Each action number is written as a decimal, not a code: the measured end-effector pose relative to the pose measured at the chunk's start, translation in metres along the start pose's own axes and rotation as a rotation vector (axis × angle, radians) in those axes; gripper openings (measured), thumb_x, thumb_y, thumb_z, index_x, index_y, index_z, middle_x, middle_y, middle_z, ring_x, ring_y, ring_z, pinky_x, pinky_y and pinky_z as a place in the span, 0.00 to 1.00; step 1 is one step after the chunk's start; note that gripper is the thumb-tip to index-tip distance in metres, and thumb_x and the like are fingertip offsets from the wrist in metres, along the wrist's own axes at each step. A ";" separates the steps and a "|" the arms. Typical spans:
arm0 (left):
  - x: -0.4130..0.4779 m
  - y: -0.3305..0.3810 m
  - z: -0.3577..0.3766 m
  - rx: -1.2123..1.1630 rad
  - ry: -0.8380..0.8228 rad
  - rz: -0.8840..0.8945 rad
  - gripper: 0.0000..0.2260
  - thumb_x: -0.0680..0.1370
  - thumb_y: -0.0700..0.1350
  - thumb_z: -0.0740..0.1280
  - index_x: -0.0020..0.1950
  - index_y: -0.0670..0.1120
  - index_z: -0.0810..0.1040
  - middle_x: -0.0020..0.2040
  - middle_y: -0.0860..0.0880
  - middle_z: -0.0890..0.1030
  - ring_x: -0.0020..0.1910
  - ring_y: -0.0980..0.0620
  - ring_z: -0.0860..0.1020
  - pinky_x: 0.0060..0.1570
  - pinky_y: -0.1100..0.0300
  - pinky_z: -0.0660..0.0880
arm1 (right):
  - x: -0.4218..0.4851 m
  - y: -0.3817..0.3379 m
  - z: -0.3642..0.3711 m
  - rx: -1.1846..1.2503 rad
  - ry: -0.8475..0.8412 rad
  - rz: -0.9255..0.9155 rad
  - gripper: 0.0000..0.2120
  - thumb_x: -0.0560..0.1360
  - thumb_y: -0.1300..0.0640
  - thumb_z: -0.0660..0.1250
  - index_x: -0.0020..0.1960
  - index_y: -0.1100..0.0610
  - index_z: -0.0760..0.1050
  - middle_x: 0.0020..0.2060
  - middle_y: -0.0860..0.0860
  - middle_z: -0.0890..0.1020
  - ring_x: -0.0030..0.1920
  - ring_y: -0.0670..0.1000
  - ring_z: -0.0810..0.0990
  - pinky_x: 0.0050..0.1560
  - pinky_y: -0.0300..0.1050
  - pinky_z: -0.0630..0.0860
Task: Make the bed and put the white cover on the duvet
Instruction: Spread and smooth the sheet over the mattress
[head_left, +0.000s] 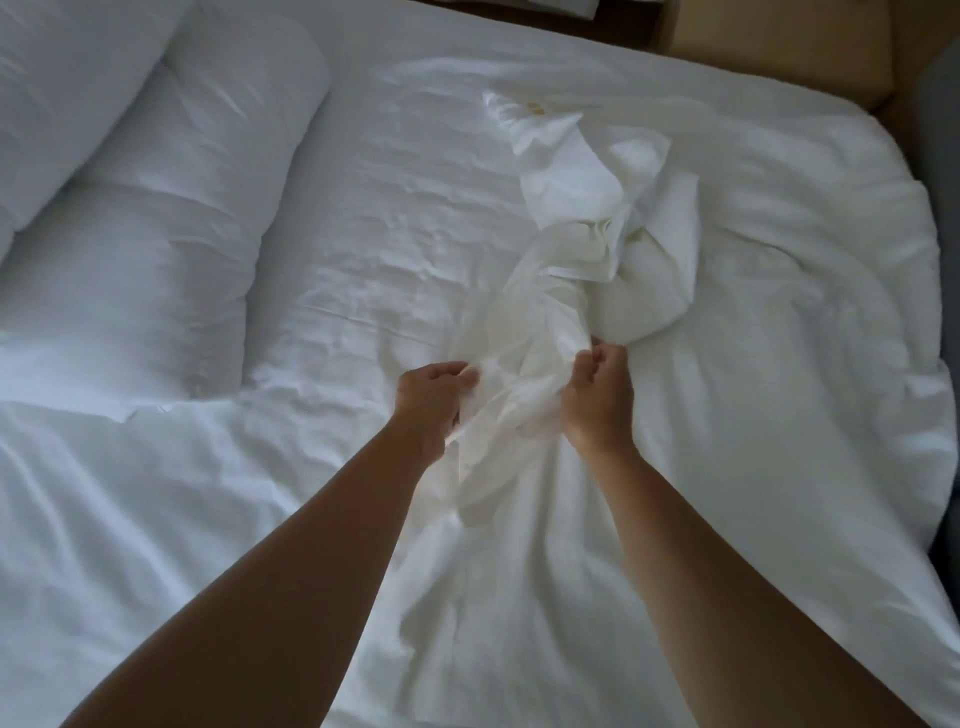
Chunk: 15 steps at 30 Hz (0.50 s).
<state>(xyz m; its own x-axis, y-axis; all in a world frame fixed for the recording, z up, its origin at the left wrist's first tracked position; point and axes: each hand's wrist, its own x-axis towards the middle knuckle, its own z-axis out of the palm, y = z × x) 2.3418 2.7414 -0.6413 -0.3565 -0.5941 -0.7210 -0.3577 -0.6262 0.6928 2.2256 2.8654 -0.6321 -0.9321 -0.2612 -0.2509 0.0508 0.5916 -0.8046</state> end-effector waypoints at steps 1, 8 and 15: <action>0.002 0.001 -0.002 -0.020 0.025 0.014 0.05 0.75 0.37 0.74 0.50 0.43 0.85 0.51 0.39 0.86 0.45 0.44 0.82 0.56 0.44 0.82 | -0.001 0.002 -0.005 0.020 0.070 0.035 0.11 0.84 0.59 0.56 0.61 0.65 0.71 0.57 0.61 0.79 0.56 0.58 0.78 0.48 0.40 0.67; -0.005 -0.020 -0.002 0.225 0.143 0.210 0.05 0.76 0.42 0.70 0.46 0.40 0.83 0.35 0.53 0.77 0.36 0.51 0.74 0.35 0.58 0.71 | 0.021 0.007 -0.034 0.011 0.233 0.501 0.15 0.82 0.63 0.56 0.67 0.67 0.71 0.64 0.63 0.76 0.66 0.63 0.75 0.62 0.49 0.72; -0.024 -0.042 0.010 0.727 0.110 0.240 0.09 0.79 0.44 0.67 0.54 0.40 0.78 0.49 0.42 0.82 0.48 0.42 0.81 0.45 0.51 0.79 | -0.048 -0.009 0.013 -0.540 -0.191 -0.806 0.10 0.74 0.62 0.59 0.51 0.58 0.78 0.47 0.56 0.81 0.49 0.60 0.80 0.49 0.52 0.75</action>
<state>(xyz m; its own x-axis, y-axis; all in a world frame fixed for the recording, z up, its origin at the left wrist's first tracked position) 2.3568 2.7868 -0.6533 -0.4218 -0.7421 -0.5209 -0.7721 -0.0073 0.6355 2.2749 2.8625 -0.6194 -0.5398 -0.8295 0.1430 -0.7884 0.4387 -0.4313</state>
